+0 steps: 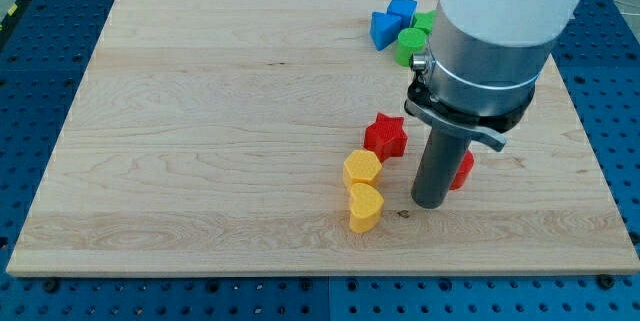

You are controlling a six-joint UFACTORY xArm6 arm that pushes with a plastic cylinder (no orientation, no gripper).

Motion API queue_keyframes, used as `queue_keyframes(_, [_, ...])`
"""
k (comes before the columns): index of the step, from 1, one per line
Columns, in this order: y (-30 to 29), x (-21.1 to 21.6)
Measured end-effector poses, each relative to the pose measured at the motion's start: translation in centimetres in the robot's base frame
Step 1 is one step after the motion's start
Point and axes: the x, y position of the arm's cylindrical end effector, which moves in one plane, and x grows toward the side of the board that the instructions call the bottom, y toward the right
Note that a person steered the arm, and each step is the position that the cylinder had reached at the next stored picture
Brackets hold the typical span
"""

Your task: Push red star upwards

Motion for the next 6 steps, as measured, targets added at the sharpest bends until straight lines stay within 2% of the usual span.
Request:
queue_keyframes(1, [-5.3, -2.6])
queue_keyframes(2, [-7.5, -4.8])
queue_keyframes(6, [-0.2, -3.3])
